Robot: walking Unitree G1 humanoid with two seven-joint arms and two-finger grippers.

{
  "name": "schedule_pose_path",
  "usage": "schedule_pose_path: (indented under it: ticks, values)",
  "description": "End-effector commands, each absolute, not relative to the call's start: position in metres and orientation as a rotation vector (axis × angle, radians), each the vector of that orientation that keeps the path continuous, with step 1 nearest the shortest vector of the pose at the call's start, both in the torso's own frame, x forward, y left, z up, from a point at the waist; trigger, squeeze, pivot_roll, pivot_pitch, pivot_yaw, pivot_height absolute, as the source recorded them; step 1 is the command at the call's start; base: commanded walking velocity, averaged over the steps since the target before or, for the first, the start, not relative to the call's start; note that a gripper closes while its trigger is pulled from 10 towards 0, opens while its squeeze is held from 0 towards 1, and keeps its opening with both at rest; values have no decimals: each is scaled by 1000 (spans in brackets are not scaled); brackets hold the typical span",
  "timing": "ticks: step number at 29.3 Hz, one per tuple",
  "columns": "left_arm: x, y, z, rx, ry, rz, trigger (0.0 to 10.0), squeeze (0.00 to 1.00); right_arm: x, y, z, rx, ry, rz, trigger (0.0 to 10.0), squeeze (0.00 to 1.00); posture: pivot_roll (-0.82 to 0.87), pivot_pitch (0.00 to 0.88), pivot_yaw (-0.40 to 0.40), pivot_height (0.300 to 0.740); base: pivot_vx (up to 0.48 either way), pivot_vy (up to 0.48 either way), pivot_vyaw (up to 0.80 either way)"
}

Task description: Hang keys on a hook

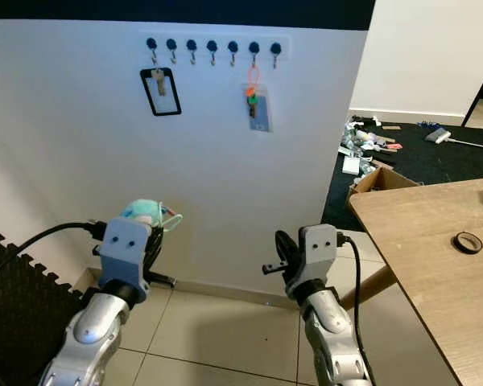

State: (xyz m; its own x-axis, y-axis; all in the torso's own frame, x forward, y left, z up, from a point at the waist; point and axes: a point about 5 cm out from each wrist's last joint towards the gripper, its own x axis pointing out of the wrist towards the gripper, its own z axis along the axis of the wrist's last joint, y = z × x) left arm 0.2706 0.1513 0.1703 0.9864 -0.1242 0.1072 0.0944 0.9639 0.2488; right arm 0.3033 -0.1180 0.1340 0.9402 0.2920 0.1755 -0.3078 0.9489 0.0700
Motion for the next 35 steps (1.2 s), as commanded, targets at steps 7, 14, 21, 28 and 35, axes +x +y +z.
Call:
schedule_pose_path:
  ticks: [7,14,21,28,35]
  values:
    - [302,140,216,154,-291,-54,10000,0,315,-143,166,30,-313,121,10000,0,194,103,-6,740,0,0,0]
    - [321,105,224,20,-267,-188,10000,0,318,-171,191,-44,-402,11,10000,0,157,108,-2,740,0,0,0]
    - [326,85,205,-401,-60,-207,10000,0,313,-183,196,-58,-426,-46,10000,0,102,115,26,740,0,0,0]
    - [331,81,209,-736,43,-276,10000,0,311,-157,194,-14,-426,7,10000,0,88,120,54,740,0,0,0]
    - [334,99,222,-707,-26,-233,10000,0,314,-140,190,12,-408,59,10000,0,108,121,50,740,0,0,0]
